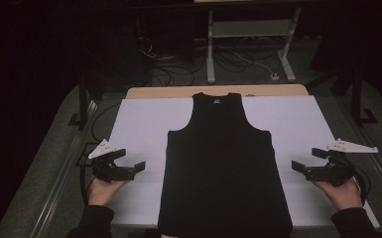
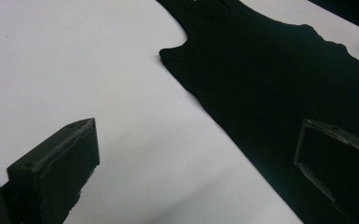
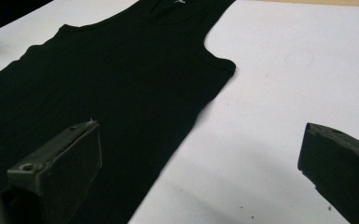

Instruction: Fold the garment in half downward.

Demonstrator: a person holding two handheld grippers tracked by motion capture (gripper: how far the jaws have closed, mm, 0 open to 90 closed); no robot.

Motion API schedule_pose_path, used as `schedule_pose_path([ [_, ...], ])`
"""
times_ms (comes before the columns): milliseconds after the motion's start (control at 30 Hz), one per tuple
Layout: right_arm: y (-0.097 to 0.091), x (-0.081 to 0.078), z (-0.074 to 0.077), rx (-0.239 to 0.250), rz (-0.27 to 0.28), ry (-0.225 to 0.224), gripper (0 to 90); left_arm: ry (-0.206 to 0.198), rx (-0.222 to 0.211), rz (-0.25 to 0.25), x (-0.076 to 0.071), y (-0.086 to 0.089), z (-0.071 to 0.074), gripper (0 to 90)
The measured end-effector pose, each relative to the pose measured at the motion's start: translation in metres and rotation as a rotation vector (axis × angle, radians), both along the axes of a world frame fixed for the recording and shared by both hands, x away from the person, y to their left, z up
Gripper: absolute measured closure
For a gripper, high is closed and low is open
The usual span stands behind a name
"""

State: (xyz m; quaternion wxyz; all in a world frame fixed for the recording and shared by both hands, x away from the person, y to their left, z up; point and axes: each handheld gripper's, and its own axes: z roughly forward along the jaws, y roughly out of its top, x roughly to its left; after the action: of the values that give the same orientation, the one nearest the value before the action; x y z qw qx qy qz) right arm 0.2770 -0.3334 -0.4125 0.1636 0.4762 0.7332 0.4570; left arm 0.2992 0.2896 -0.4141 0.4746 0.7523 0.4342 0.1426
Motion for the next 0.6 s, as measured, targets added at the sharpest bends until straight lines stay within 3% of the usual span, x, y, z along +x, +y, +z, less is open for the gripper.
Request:
schedule_pose_path([
  [600, -0.001, -0.0013, 0.0016, 0.01, 0.001, 0.004, 0.0, -0.012, 0.002, -0.035, 0.0001, -0.0002, 0.001, 0.0],
])
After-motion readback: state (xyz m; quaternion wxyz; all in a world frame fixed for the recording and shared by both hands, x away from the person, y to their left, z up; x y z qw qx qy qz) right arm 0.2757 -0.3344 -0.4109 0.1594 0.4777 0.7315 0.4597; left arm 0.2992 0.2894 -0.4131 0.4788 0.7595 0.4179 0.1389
